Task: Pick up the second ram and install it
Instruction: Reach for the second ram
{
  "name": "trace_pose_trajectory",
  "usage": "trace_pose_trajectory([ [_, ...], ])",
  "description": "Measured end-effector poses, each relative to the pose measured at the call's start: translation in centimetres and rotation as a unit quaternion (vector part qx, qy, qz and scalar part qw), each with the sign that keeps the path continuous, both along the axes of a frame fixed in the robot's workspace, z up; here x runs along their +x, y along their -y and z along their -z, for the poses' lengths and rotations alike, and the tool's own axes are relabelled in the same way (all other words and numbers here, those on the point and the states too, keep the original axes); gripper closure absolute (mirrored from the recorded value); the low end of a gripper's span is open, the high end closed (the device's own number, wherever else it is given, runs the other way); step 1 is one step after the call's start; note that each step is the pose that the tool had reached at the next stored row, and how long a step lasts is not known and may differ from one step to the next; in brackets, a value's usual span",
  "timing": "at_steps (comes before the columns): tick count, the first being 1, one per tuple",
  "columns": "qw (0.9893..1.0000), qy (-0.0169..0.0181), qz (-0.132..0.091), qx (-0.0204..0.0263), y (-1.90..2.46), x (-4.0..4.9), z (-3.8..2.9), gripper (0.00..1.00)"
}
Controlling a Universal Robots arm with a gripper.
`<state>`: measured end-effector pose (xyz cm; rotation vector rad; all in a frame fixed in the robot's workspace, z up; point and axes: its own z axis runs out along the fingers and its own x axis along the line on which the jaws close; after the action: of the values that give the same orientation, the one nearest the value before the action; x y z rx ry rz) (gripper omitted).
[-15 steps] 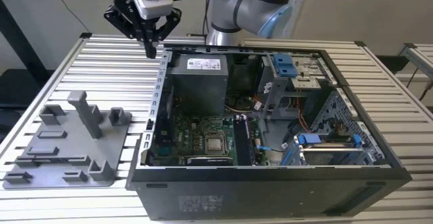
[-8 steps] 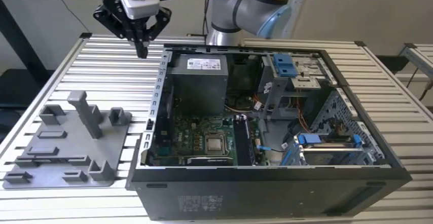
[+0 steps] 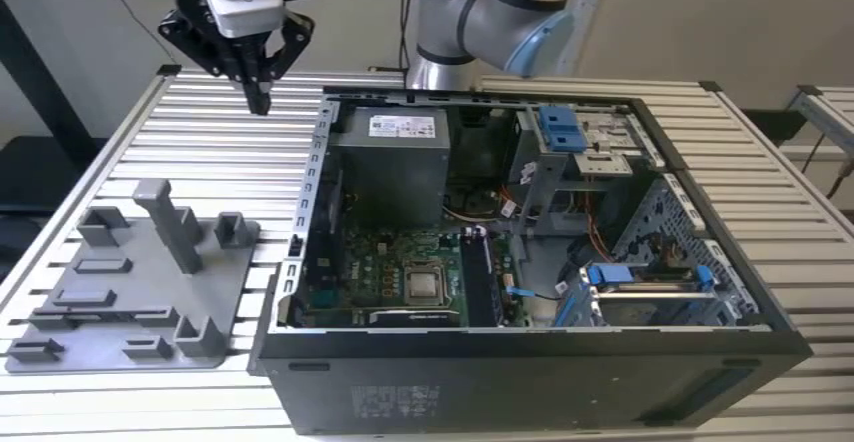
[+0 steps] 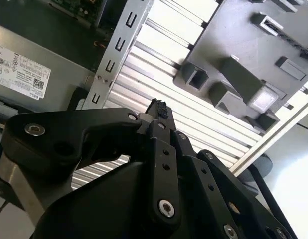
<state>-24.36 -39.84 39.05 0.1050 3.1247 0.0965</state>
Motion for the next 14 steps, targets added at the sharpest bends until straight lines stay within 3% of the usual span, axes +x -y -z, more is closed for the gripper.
trace_pose_trajectory([
  [14, 1.0, 0.0, 0.0, 0.0008, 0.0, -4.03, 0.09, 0.89],
])
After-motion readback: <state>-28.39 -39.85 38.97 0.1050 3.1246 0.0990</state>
